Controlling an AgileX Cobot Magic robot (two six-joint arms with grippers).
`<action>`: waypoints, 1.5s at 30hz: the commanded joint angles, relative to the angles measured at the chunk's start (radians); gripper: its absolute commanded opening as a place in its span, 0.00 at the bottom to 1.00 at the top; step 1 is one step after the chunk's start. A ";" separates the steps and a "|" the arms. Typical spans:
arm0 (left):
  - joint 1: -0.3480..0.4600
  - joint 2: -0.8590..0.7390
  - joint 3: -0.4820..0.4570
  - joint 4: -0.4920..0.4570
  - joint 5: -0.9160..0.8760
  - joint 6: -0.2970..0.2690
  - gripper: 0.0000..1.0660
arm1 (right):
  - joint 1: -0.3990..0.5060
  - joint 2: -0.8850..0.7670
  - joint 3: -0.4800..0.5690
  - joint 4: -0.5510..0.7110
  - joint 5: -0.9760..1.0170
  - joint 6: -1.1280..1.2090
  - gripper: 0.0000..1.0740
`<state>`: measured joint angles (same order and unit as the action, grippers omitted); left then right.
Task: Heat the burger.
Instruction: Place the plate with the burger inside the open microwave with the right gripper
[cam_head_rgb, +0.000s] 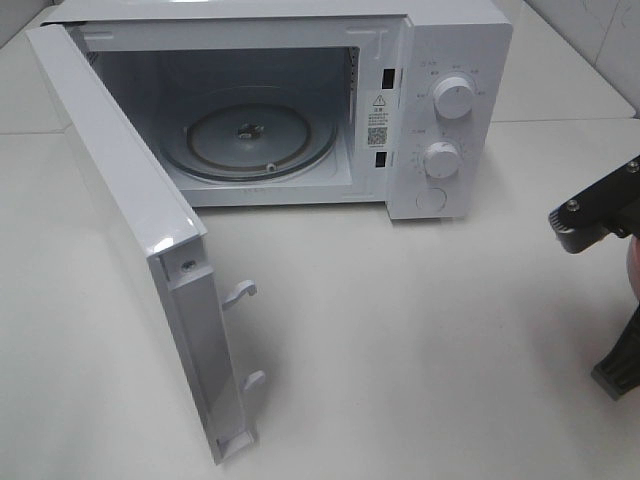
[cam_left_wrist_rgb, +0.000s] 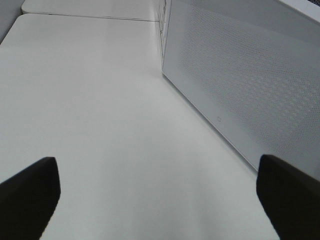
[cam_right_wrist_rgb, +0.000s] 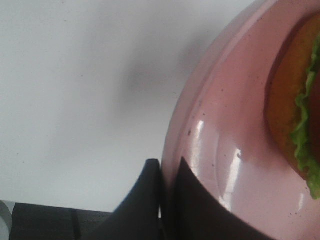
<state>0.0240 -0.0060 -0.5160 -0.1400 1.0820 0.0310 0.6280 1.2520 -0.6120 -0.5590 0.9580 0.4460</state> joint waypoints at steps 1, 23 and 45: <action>-0.005 -0.004 0.001 -0.003 -0.015 -0.006 0.94 | 0.017 -0.009 -0.001 -0.052 0.028 0.008 0.00; -0.005 -0.004 0.001 -0.003 -0.015 -0.006 0.94 | 0.242 -0.009 -0.001 -0.052 0.028 0.001 0.00; -0.005 -0.004 0.001 -0.003 -0.015 -0.006 0.94 | 0.280 -0.009 -0.001 -0.090 -0.028 -0.186 0.00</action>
<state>0.0240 -0.0060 -0.5160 -0.1400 1.0820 0.0310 0.9060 1.2520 -0.6120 -0.5860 0.9440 0.2860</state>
